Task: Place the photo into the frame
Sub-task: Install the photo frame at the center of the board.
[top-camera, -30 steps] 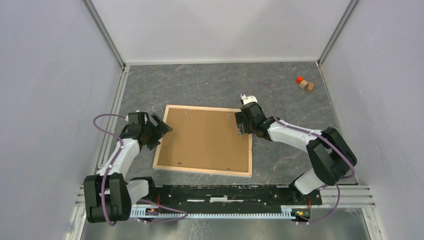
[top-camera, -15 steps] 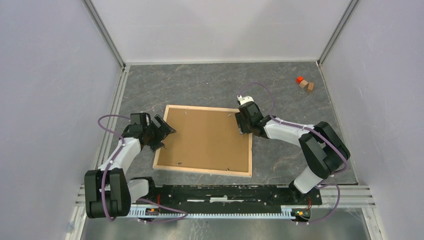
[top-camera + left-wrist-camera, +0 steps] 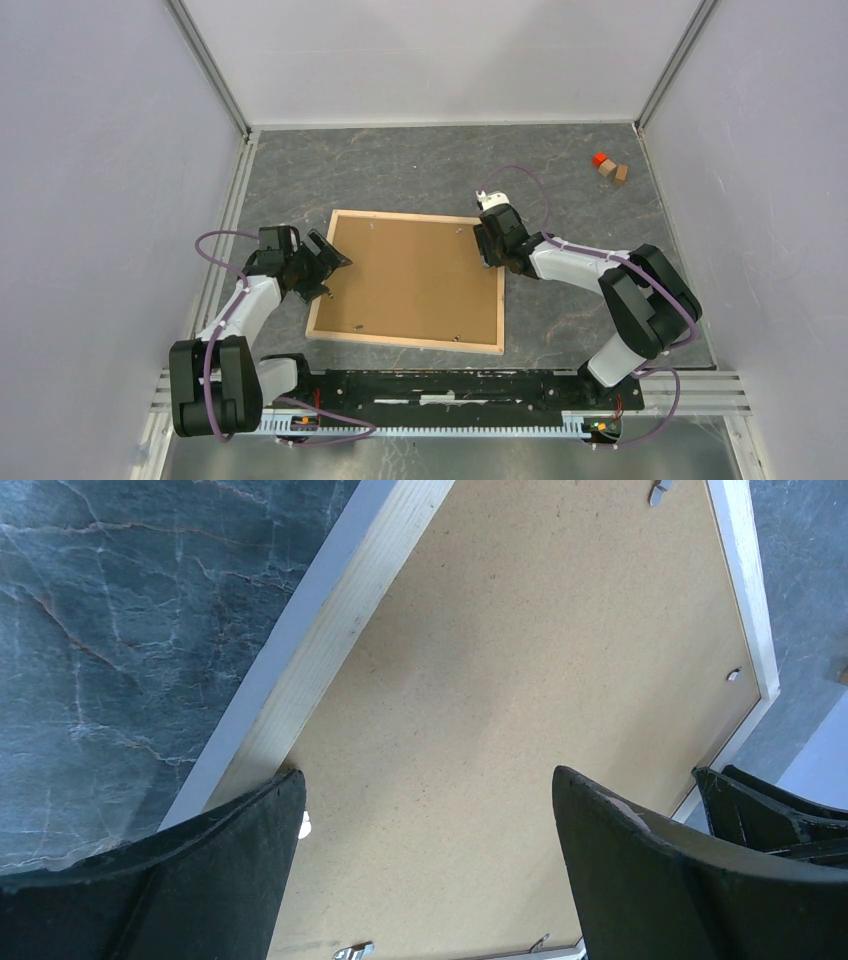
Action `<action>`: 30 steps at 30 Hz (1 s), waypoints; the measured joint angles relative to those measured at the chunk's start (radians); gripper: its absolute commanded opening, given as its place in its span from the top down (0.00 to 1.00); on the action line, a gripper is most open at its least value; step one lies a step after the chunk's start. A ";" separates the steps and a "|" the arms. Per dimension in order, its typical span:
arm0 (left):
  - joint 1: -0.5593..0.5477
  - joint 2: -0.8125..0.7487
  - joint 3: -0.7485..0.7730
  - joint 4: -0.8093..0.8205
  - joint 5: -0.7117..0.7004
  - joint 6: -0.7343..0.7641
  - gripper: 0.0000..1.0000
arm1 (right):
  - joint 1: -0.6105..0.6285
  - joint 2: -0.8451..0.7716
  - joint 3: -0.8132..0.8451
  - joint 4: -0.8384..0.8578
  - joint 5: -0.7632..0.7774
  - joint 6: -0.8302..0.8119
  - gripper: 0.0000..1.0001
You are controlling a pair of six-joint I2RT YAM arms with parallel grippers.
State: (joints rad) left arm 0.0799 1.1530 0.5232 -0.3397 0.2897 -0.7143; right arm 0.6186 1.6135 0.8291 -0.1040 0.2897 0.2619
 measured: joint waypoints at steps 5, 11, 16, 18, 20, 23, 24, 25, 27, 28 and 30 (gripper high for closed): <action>0.003 0.000 -0.001 0.002 0.003 0.000 0.00 | 0.000 -0.002 -0.010 0.017 -0.006 -0.007 0.45; 0.003 0.000 -0.001 0.002 0.004 0.000 0.00 | -0.003 -0.023 -0.044 0.058 -0.025 -0.031 0.44; 0.004 0.000 -0.002 0.002 0.005 0.000 0.00 | -0.005 -0.026 -0.050 0.065 -0.031 -0.043 0.44; 0.004 0.000 -0.002 0.003 0.005 0.000 0.00 | -0.005 -0.031 -0.056 0.069 -0.033 -0.046 0.45; 0.004 0.000 -0.002 0.004 0.005 0.000 0.00 | -0.005 -0.034 -0.058 0.070 -0.034 -0.050 0.45; 0.005 0.000 -0.003 0.005 0.006 0.000 0.00 | -0.005 -0.036 -0.060 0.069 -0.033 -0.055 0.45; 0.006 0.000 -0.004 0.006 0.008 0.000 0.00 | -0.005 -0.036 -0.060 0.069 -0.031 -0.056 0.45; 0.008 0.000 -0.005 0.007 0.010 0.000 0.00 | -0.005 -0.036 -0.060 0.069 -0.030 -0.058 0.45; 0.009 0.000 -0.005 0.008 0.012 0.000 0.00 | -0.005 -0.036 -0.061 0.070 -0.030 -0.058 0.45; 0.009 0.000 -0.006 0.010 0.014 0.000 0.00 | -0.005 -0.036 -0.061 0.072 -0.030 -0.058 0.45; 0.010 0.000 -0.007 0.013 0.016 0.000 0.00 | -0.005 -0.034 -0.062 0.077 -0.026 -0.056 0.47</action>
State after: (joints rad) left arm 0.0895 1.1534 0.5163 -0.3267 0.3061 -0.7147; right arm 0.6140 1.5795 0.7670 -0.0273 0.2634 0.2062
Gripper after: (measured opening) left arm 0.996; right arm 0.552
